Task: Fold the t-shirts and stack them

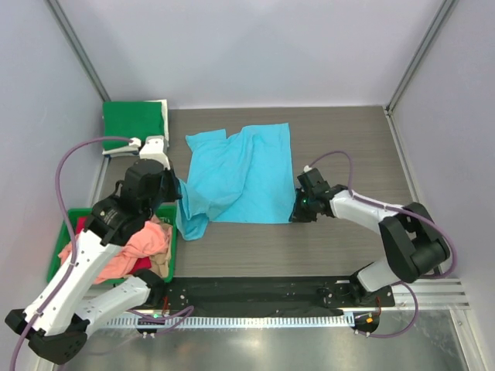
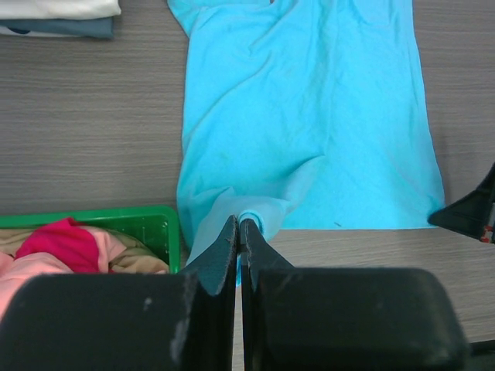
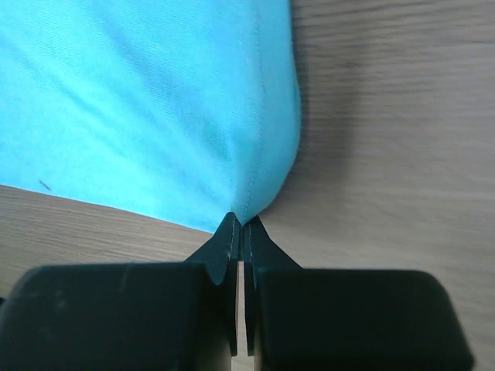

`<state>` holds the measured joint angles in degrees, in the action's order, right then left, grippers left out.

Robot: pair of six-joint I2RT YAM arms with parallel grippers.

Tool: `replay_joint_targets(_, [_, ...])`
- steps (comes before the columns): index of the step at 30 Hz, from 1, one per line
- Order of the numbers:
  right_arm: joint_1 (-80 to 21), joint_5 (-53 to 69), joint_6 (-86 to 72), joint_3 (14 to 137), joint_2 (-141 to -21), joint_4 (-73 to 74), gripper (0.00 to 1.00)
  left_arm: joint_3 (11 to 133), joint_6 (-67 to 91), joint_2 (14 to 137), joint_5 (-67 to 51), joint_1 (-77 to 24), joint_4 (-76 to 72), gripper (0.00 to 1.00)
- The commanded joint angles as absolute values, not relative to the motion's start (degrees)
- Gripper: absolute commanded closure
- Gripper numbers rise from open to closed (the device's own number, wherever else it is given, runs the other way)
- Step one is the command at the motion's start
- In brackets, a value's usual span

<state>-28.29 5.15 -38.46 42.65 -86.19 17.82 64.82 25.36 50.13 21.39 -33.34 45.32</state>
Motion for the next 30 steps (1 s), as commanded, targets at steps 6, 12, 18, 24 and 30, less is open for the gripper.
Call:
replay_joint_targets(6, [-23.6,-9.0,-32.1,56.2,-64.5,36.5,0.99,74.8,23.6,44.7,25.7,-33.0,47.5,1.0])
replay_joint_targets(12, [-23.2,-15.5,-29.4,72.8,-55.5,47.3,0.99,88.3,15.2,46.5,20.3,-33.0,46.7,1.0])
replay_joint_targets(18, [-23.2,-17.2,-26.2,85.5,-48.2,49.7,0.99,100.6,7.5,46.5,9.5,-33.0,41.1,1.0])
replay_joint_targets(24, [-23.2,-20.7,-22.9,100.8,-49.9,53.3,0.99,115.6,1.1,52.3,6.0,-33.0,40.1,1.0])
replay_joint_targets(30, [-23.2,-32.5,-20.9,115.0,-61.7,58.6,0.99,134.5,-2.6,69.4,11.6,-33.0,44.8,1.0])
